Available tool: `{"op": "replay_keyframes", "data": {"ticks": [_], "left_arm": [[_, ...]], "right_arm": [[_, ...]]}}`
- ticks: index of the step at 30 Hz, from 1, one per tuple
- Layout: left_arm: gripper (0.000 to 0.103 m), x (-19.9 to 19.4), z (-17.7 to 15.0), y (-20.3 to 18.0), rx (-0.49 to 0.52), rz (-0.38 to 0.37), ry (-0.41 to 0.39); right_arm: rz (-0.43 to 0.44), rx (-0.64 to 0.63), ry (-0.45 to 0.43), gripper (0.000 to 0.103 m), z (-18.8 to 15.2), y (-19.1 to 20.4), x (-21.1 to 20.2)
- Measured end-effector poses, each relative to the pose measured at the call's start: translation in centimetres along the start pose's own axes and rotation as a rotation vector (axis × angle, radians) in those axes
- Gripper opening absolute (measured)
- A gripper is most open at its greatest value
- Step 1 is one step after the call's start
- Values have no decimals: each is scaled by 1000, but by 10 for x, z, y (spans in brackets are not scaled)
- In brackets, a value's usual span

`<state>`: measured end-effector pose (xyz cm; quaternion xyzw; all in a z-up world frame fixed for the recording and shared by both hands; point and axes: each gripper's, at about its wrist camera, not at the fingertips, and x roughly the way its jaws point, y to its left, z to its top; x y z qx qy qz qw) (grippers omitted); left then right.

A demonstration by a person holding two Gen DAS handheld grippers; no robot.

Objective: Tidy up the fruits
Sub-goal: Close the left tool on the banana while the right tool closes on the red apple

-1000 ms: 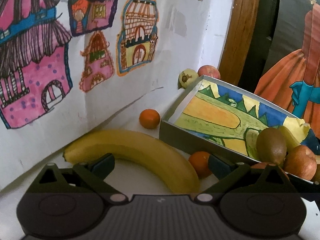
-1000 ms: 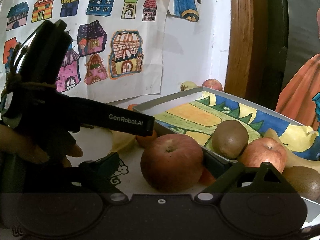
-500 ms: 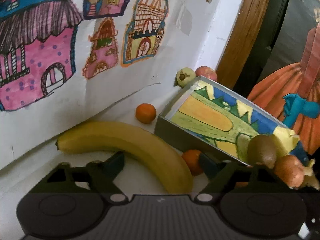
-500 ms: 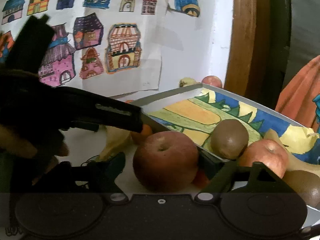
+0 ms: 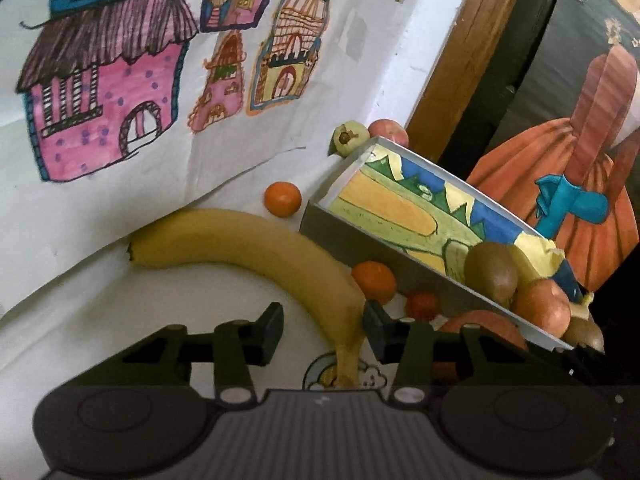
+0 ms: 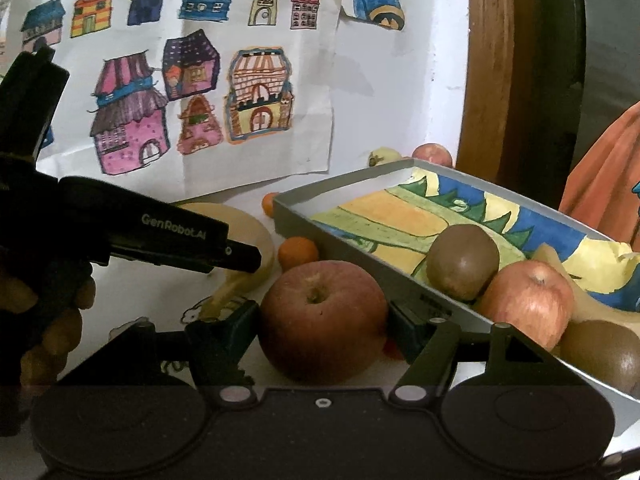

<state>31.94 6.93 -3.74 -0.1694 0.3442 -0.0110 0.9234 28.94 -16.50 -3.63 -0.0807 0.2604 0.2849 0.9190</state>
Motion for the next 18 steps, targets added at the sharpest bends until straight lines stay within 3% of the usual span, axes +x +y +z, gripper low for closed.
{"op": "replay_keyframes", "data": {"ticks": [5, 12, 18], "left_arm": [[65, 5, 5, -2, -28, 44, -6], [69, 25, 12, -18, 23, 97, -13], [55, 22, 11, -15, 11, 83, -5]], "right_arm": [[-5, -10, -5, 71, 0, 1, 1], [-6, -6, 2, 72, 0, 0, 6], [-10, -10, -3, 71, 1, 1, 8]]}}
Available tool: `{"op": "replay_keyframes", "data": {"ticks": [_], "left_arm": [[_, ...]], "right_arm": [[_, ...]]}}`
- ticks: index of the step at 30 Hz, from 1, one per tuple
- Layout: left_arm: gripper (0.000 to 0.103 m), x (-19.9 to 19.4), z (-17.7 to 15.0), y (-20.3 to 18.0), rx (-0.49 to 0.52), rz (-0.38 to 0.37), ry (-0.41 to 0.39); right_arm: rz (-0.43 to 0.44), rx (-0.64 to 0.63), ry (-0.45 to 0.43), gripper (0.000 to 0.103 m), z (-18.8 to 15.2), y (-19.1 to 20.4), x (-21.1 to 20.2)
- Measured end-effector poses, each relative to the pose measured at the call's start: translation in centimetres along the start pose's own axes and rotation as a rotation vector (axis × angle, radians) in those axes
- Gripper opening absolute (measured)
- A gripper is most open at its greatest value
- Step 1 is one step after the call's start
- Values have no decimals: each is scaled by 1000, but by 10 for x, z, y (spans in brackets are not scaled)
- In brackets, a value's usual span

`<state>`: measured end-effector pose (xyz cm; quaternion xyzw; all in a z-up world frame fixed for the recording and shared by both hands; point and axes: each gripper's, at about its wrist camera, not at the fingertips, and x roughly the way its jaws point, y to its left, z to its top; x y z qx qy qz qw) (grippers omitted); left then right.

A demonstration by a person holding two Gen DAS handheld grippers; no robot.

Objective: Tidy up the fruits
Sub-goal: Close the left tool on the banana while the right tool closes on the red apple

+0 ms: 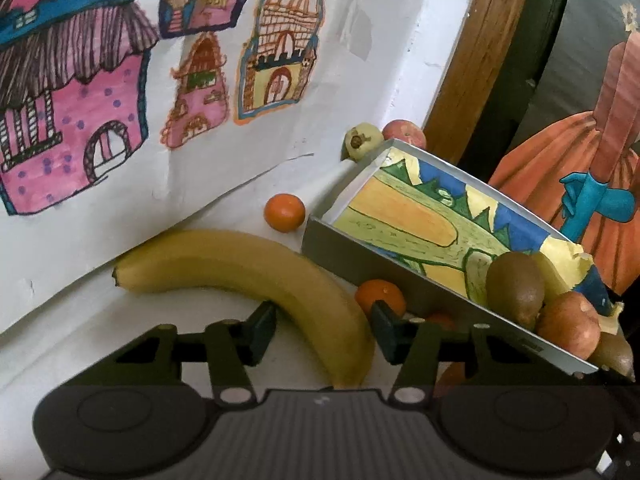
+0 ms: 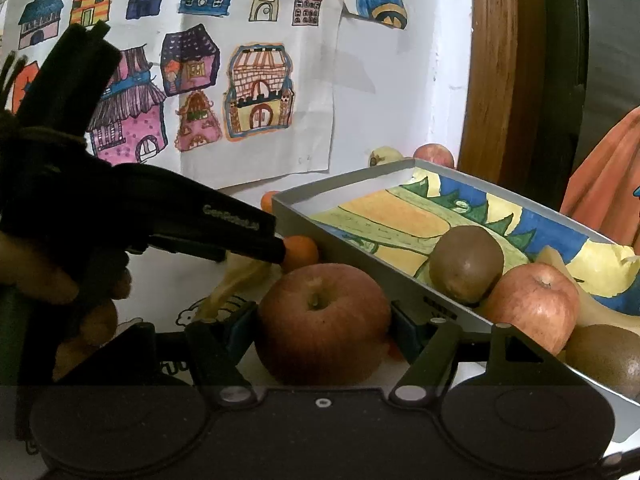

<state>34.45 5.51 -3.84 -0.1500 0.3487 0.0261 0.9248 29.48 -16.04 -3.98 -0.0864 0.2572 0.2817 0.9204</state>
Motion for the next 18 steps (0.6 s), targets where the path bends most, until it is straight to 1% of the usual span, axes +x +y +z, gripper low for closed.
{"op": "replay_keyframes", "data": {"ticks": [4, 8, 16, 18], "left_arm": [[50, -7, -4, 1, 1, -21, 7], [46, -17, -11, 10, 8, -70, 14], [35, -44, -29, 29, 83, -166, 53], [35, -51, -33, 30, 102, -166, 58]], "right_arm": [[7, 5, 2, 71, -2, -1, -4], [15, 0, 7, 71, -6, -1, -11], [28, -7, 25, 71, -12, 0, -25], [32, -9, 27, 71, -13, 1, -28]]}}
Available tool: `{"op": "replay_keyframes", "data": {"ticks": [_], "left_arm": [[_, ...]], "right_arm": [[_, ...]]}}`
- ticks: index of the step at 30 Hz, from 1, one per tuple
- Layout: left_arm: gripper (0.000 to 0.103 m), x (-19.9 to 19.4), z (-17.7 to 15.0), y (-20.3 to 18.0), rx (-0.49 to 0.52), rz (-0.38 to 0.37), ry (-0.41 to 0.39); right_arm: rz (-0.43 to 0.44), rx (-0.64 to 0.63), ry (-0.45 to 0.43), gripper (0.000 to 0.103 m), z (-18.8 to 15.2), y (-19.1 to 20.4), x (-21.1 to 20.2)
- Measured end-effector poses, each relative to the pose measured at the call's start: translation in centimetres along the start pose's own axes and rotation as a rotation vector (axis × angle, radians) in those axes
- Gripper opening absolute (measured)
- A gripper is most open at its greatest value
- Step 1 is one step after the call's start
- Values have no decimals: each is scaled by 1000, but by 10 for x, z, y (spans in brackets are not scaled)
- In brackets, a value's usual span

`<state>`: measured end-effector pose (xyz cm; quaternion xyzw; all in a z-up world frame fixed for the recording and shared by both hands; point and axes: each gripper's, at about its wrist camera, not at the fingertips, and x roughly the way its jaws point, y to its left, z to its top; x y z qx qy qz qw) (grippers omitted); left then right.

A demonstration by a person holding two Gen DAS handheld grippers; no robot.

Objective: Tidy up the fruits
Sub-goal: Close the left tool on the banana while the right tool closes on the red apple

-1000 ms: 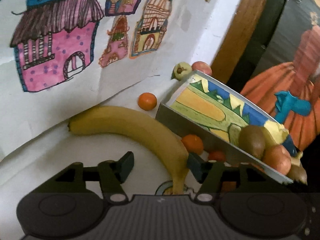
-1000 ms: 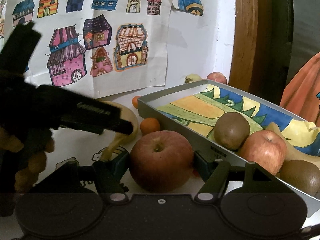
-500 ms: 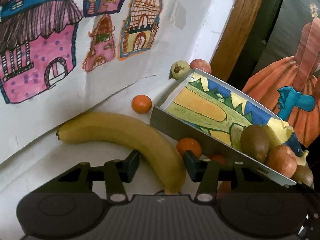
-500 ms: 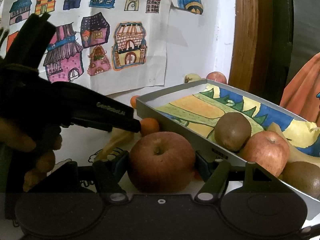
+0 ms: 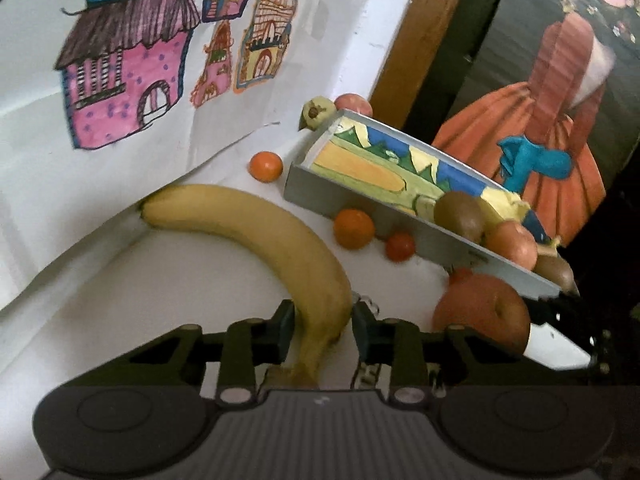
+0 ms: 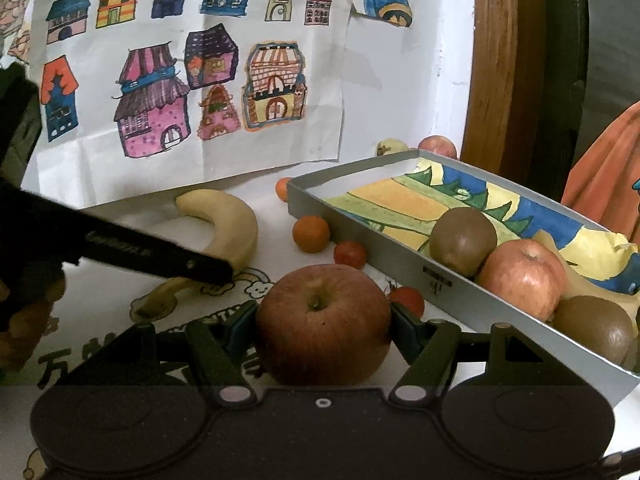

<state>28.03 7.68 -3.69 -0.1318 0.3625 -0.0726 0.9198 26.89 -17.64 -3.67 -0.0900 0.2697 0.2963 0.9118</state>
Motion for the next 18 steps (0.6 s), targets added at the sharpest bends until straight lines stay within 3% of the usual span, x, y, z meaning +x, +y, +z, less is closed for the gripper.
{"op": "replay_keyframes", "data": {"ticks": [2, 9, 14, 18], "left_arm": [[37, -2, -1, -2, 24, 16, -4], [70, 6, 15, -13, -23, 82, -66], [71, 33, 32, -24, -95, 201, -51], [82, 48, 34, -30, -131, 255, -58]], "right_arm": [[-1, 1, 1, 71, -1, 2, -1], [1, 6, 1, 71, -1, 2, -1], [8, 17, 1, 71, -1, 0, 0], [10, 21, 0, 71, -1, -2, 0]]}}
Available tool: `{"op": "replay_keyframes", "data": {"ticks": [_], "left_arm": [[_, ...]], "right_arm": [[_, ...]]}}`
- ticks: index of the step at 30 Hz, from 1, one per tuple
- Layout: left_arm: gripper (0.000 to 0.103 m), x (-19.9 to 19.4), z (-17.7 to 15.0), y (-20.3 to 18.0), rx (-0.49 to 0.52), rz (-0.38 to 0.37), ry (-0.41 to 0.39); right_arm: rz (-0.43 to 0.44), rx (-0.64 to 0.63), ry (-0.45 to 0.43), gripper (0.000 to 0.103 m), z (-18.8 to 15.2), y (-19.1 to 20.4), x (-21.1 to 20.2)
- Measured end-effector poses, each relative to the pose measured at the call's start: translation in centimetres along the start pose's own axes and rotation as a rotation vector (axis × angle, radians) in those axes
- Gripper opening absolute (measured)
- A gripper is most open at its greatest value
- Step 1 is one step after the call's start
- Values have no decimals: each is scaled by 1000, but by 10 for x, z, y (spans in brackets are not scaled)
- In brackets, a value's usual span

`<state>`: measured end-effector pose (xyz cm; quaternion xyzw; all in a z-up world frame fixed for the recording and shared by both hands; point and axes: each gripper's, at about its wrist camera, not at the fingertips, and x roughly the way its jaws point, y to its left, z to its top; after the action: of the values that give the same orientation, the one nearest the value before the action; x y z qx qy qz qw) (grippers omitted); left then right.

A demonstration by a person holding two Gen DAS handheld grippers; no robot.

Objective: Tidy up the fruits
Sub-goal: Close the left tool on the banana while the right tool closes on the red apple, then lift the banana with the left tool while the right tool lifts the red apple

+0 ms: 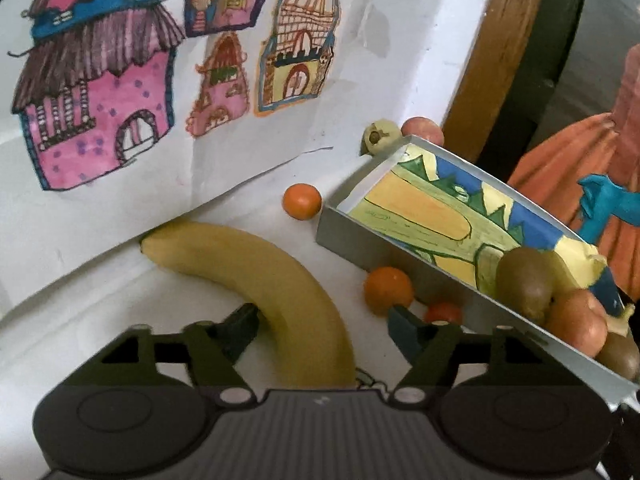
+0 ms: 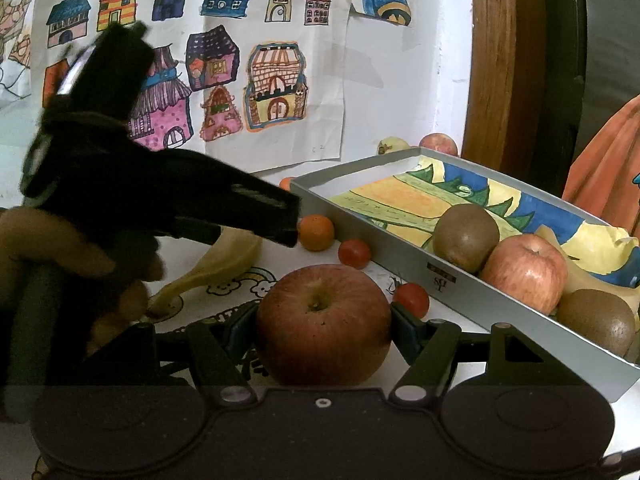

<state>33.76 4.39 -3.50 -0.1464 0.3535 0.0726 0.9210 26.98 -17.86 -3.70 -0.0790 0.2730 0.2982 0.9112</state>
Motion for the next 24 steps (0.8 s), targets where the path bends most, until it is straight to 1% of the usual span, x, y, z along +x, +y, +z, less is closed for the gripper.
{"op": "replay_keyframes", "data": {"ticks": [3, 5, 7, 9, 10, 13, 15, 18, 24], "left_arm": [[84, 4, -2, -6, 12, 27, -6], [83, 4, -3, -7, 19, 32, -10], [76, 3, -4, -6, 27, 46, -15], [55, 2, -4, -5, 41, 70, -16], [55, 1, -4, -3, 42, 68, -15], [51, -4, -5, 1, 43, 52, -6], [46, -8, -8, 0, 46, 43, -3], [40, -16, -13, 2, 48, 12, 13], [40, -42, -35, 2, 122, -73, 37]], "right_arm": [[0, 4, 0, 71, 0, 0, 0], [-2, 5, 0, 71, 0, 0, 0], [-2, 8, 1, 71, 0, 0, -1], [-1, 11, 2, 71, -1, 0, -2], [-2, 12, 2, 71, -1, 0, -3], [-8, 14, 3, 71, -1, 1, -3], [-11, 15, 5, 71, -2, 1, -5], [-16, 17, 7, 71, -5, 1, -8], [-18, 9, 11, 71, -11, 4, -18]]}}
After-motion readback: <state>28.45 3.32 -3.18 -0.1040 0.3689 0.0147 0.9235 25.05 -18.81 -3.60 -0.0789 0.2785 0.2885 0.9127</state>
